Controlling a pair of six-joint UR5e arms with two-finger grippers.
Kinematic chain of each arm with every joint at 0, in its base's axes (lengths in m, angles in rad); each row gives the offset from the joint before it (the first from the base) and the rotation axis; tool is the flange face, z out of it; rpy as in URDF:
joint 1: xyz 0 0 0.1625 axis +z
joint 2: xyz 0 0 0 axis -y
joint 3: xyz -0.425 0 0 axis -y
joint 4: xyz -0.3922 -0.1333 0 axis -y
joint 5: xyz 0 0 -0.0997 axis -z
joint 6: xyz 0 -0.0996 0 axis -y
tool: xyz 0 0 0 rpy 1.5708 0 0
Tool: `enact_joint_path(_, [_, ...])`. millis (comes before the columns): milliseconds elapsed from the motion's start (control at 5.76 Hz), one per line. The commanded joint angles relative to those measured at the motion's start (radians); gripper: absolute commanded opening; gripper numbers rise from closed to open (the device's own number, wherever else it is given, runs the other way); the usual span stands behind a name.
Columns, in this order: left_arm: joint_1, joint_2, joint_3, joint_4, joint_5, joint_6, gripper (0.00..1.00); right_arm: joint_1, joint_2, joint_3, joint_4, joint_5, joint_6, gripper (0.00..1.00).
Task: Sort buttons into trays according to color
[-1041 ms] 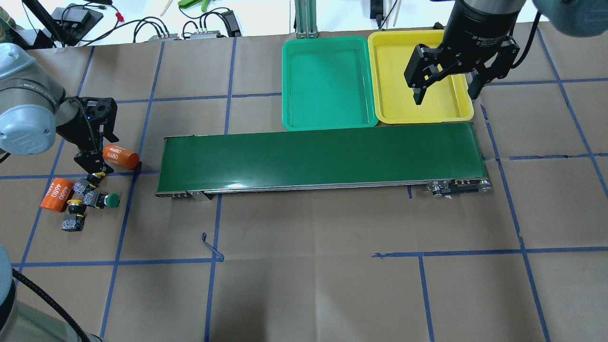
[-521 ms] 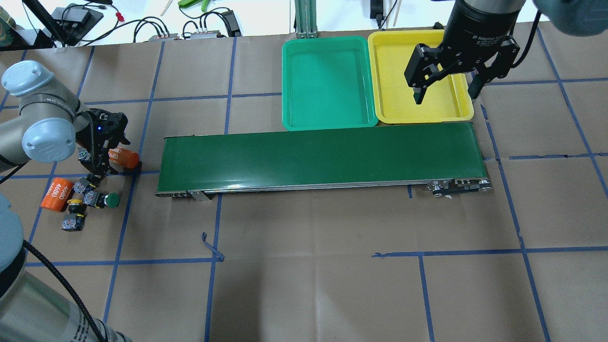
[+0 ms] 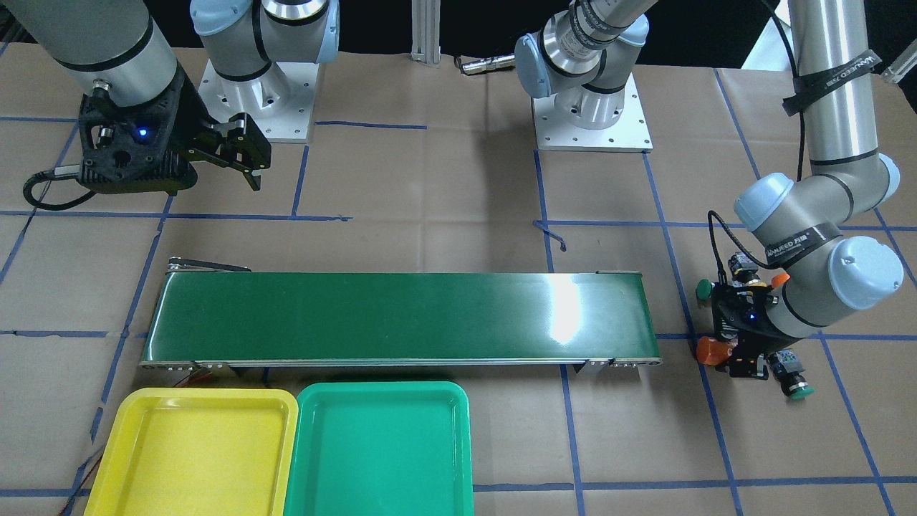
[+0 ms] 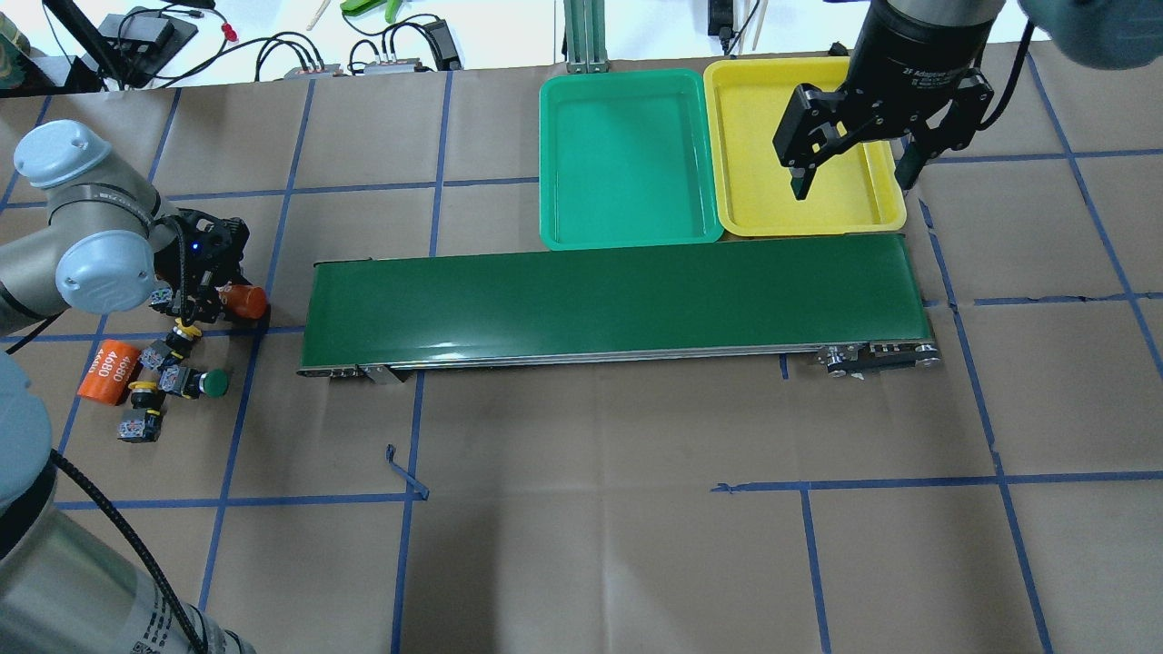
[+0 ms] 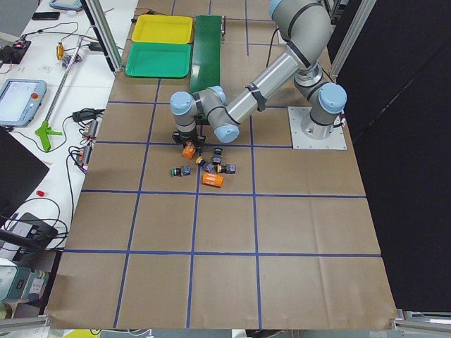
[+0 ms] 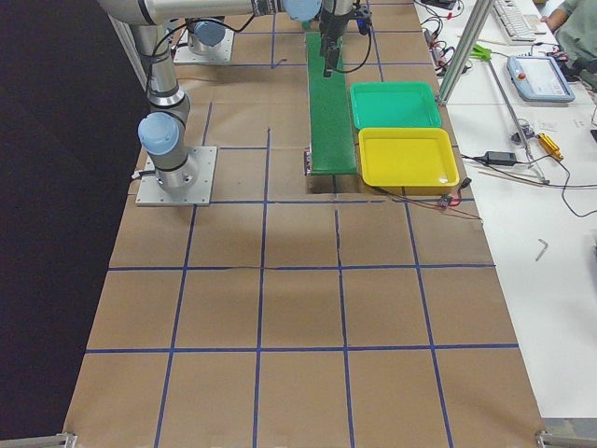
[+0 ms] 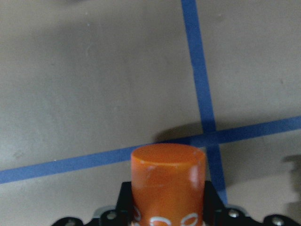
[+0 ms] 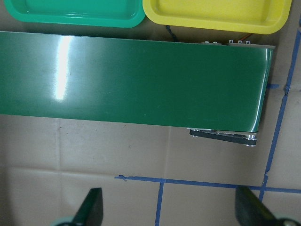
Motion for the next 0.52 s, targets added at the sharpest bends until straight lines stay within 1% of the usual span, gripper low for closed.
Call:
enact_joint_path(0, [-0.021,0.107,0.002,-0.123,-0.002,-0.072,0.0,0.0,-0.001,0.0,0.0,0.0,0.0,1.0])
enact_joint_path(174, [-0.088,0.202,0.02,-0.254,-0.003,-0.186,0.0,0.0,-0.001,0.0,0.0,0.0,0.0,1.0])
enact_joint_path(347, [-0.163,0.24,0.031,-0.312,-0.006,-0.318,0.0,0.0,0.001,0.0,0.0,0.0,0.0,1.0])
